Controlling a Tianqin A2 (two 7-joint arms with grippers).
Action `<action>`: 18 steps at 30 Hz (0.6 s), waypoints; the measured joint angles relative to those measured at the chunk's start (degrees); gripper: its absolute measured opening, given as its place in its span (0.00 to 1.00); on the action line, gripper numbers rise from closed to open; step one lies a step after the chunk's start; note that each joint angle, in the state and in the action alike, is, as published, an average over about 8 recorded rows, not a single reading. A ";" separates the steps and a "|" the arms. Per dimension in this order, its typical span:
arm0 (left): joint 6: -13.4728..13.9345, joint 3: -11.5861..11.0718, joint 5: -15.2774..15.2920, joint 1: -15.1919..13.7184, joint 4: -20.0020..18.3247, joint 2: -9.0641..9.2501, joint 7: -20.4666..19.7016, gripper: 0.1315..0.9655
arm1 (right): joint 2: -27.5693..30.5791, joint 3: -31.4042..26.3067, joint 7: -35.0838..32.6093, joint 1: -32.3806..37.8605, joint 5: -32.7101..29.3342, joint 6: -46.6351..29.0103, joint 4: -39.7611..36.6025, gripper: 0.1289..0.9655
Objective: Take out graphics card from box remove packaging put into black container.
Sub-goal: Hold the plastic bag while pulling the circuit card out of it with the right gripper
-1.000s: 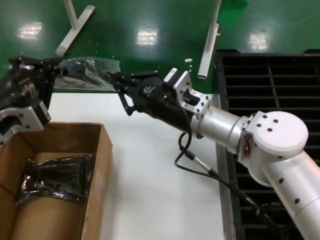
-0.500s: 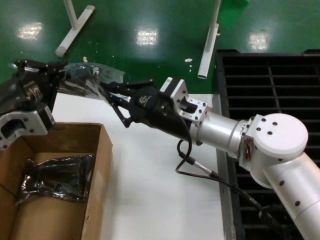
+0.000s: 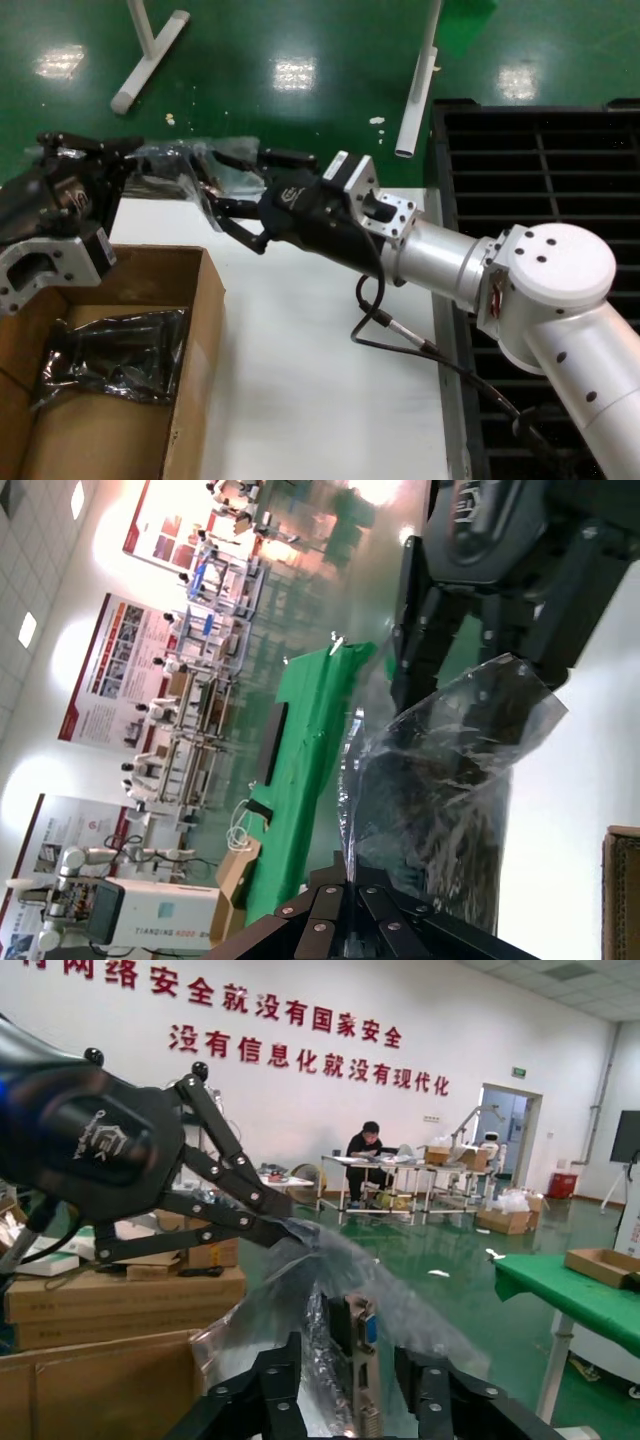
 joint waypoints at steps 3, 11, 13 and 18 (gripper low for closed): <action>-0.12 0.10 -0.24 0.09 -0.37 -0.21 0.48 0.01 | -0.16 0.39 -0.79 0.28 0.68 -0.03 -0.57 0.25; -0.13 0.37 -0.72 0.00 -1.03 -0.50 1.86 0.01 | -0.34 0.54 -3.27 1.17 4.11 -0.04 -2.28 0.28; -0.06 0.47 -0.79 -0.12 -1.08 -0.46 2.16 0.01 | -0.35 0.34 -3.90 1.47 5.33 -0.03 -2.82 0.26; 0.10 0.58 -0.75 -0.41 -0.95 0.00 2.53 0.01 | -0.37 -0.54 -5.18 2.26 8.45 -0.17 -4.13 0.21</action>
